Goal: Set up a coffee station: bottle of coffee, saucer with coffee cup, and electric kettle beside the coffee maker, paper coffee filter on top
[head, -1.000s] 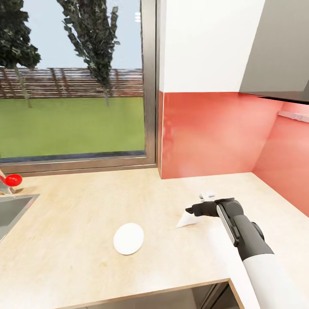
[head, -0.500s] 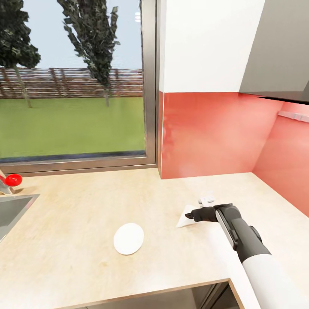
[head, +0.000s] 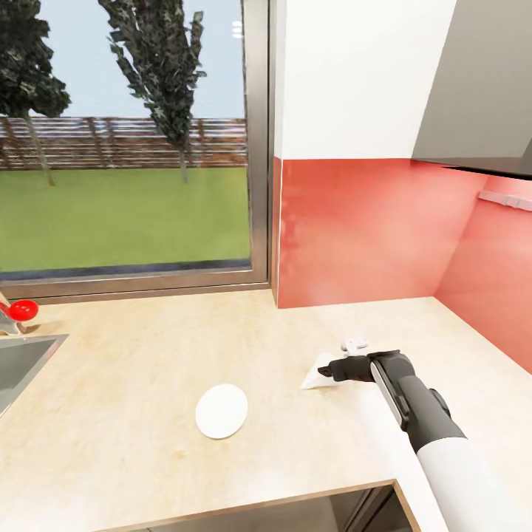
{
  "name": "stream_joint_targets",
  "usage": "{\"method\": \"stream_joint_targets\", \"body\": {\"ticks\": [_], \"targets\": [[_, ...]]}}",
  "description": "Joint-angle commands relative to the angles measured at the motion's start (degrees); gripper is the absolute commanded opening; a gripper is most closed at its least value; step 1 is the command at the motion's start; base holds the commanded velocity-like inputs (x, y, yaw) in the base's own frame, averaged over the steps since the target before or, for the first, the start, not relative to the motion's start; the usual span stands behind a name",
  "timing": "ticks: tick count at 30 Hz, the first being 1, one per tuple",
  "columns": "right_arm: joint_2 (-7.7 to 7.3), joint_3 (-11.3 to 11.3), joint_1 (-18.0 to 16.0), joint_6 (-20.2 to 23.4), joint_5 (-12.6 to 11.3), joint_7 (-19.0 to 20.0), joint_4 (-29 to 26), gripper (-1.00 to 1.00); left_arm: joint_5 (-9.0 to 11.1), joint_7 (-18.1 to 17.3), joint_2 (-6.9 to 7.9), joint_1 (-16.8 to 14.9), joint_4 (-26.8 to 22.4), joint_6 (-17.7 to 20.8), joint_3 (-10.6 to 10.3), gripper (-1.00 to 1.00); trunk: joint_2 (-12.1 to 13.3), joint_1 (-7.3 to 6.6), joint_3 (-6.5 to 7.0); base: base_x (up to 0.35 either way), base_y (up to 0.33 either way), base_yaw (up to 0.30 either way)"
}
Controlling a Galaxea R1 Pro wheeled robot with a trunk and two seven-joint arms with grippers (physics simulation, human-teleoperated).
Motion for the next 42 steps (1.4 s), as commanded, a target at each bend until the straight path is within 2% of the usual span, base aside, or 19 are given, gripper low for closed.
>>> {"method": "stream_joint_targets", "body": {"ticks": [1, 8, 15, 42], "targets": [[-0.05, 0.1, 0.0, 0.1, 1.1, 0.2, 0.0, -1.0, -0.2, 0.1, 0.0, 0.0, 0.1, -0.3, 0.4, 1.0, -0.1, 0.04, -0.11, 0.0, 0.0, 0.0], [0.26, 0.0, 0.0, 0.1, 1.0, 0.5, -0.5, -1.0, -0.2, 0.1, 0.0, 0.0, 0.1, -0.3, 0.3, 1.0, -0.1, 0.04, -0.11, 0.0, 0.0, 0.0], [0.64, 0.0, 0.0, 0.1, 0.9, 3.6, -3.3, -1.0, -0.2, 0.1, 0.0, 0.0, 0.1, -0.3, 0.3, 1.0, -0.1, 0.04, -0.11, 0.0, 0.0, 0.0], [0.65, 0.0, 0.0, 0.1, 0.9, 3.7, -4.0, -1.0, -0.2, 0.1, 0.0, 0.0, 0.1, -0.3, 0.3, 1.0, -0.1, 0.04, -0.11, 0.0, 0.0, 0.0]]}}
